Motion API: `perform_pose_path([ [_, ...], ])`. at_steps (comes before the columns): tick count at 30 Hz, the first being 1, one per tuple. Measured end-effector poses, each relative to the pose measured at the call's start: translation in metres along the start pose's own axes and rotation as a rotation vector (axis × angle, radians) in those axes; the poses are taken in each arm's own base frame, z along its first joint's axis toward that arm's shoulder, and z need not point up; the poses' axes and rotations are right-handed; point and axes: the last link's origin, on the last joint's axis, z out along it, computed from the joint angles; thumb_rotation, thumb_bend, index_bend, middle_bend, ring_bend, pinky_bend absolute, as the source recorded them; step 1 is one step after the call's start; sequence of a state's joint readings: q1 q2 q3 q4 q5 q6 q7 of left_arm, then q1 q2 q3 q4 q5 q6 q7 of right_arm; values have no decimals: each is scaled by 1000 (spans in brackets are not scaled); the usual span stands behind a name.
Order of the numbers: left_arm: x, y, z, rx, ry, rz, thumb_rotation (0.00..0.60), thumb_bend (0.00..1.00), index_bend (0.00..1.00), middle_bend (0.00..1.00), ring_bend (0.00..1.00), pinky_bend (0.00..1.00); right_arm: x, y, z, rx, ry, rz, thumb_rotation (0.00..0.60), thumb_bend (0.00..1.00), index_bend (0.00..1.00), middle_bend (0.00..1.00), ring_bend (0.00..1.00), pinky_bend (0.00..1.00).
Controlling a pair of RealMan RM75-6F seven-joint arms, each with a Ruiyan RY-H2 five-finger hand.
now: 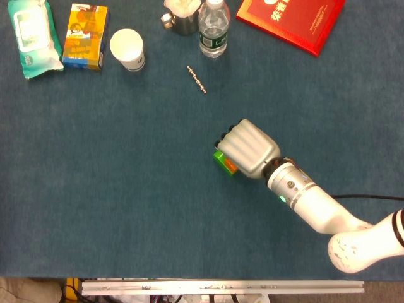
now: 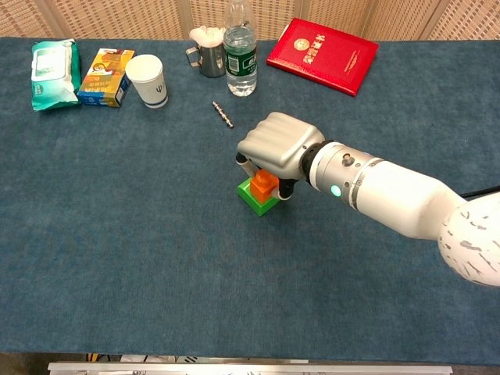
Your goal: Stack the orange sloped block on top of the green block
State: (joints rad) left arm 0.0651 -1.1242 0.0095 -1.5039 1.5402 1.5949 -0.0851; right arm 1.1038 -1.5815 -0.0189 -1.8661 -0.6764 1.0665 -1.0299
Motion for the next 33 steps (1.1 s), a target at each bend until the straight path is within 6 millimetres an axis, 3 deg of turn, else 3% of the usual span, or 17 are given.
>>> perform_pose_path([
  [28, -1, -3, -1, 8, 1, -7, 600, 206, 0, 0, 13, 0, -13, -1, 5, 6, -24, -39, 600, 294, 599, 511, 454, 509],
  [30, 0, -3, -1, 7, 3, -7, 600, 206, 0, 0, 13, 0, -13, 0, 4, 7, -30, -39, 600, 244, 532, 478, 422, 485],
  [33, -1, -2, -1, 6, 2, -5, 600, 207, 0, 0, 13, 0, -12, 3, 2, 8, -47, -34, 600, 70, 296, 369, 307, 388],
])
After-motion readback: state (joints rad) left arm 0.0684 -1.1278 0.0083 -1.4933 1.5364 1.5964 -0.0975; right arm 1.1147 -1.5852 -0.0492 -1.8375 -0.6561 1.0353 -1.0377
